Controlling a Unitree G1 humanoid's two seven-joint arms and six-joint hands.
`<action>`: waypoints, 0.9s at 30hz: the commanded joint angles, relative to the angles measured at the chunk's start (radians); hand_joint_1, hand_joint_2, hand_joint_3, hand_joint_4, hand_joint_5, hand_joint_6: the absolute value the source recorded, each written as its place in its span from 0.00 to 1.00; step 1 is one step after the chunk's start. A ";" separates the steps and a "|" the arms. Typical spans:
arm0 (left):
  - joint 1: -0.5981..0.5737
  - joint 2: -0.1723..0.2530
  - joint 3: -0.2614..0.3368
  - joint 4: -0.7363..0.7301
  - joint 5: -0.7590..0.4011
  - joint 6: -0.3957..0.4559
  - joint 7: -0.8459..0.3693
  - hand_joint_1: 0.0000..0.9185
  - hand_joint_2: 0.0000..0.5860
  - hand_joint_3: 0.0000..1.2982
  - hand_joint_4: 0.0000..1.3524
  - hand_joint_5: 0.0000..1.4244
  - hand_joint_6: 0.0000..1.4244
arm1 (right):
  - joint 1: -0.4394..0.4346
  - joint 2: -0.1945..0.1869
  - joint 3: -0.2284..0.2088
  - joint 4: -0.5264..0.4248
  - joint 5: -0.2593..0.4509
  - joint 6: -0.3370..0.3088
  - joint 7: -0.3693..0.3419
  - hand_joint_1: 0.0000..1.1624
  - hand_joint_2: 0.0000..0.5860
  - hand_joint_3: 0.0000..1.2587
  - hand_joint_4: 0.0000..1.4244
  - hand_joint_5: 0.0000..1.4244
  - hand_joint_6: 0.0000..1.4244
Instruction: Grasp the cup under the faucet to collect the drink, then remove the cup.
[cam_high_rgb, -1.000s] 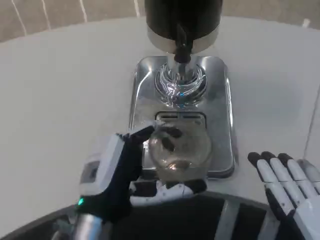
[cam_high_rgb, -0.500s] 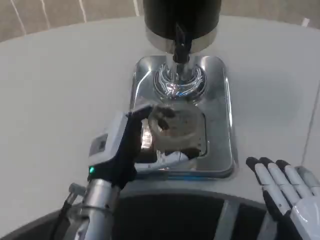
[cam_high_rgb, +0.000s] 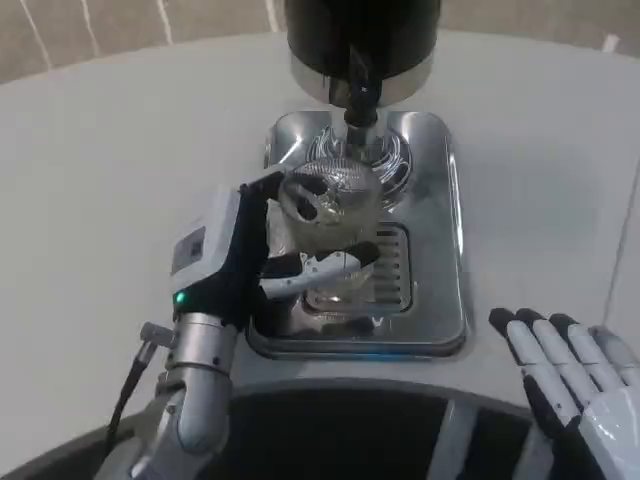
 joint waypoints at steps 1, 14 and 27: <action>-0.021 -0.010 -0.020 0.036 -0.013 -0.011 0.026 0.78 0.11 0.90 0.98 1.00 1.00 | 0.015 0.004 -0.005 -0.001 0.000 0.004 0.003 0.32 0.65 0.00 0.00 0.00 0.00; -0.044 -0.026 -0.059 0.076 -0.014 -0.013 0.051 0.76 0.12 0.88 0.97 1.00 1.00 | 0.015 0.017 -0.004 0.000 -0.015 0.016 0.006 0.33 0.64 0.00 0.00 0.00 0.00; -0.025 0.009 -0.069 0.039 -0.026 -0.002 0.023 0.51 0.10 0.23 0.27 0.59 0.79 | 0.016 0.024 0.007 0.013 -0.020 0.025 0.008 0.33 0.65 0.00 0.00 0.00 0.00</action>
